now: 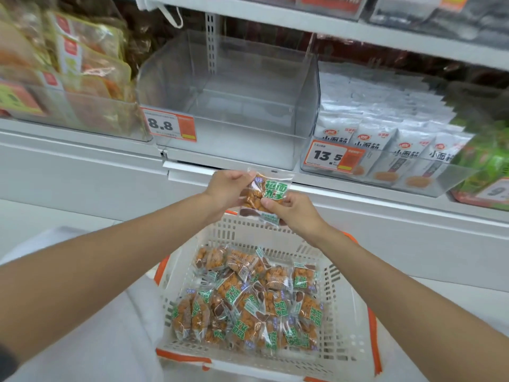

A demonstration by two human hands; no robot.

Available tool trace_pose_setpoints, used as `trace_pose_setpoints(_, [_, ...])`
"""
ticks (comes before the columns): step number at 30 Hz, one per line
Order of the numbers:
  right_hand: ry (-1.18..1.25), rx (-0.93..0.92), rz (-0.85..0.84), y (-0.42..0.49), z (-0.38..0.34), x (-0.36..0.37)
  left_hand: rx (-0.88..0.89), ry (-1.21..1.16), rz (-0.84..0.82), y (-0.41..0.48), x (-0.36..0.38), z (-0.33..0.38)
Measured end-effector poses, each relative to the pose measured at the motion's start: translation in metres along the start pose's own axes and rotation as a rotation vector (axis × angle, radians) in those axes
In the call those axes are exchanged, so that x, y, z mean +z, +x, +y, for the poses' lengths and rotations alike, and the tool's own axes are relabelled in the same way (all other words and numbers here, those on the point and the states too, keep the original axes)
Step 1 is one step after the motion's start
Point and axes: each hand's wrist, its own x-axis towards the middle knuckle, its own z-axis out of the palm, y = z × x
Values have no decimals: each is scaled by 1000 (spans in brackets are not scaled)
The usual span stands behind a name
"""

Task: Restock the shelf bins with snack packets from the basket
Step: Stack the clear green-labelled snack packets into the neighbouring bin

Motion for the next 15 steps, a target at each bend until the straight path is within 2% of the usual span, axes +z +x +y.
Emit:
trace_pose_setpoints(5, [72,-104,10,14,-60,-14,232,71,-54,3,-11,63])
trace_pose_setpoints(12, [81,-298,84,71,-135,-19,444,71,42,44,-39,139])
trace_pose_setpoints(15, [55,-272,76,119,-148,-15,467,195,108,85,-60,156])
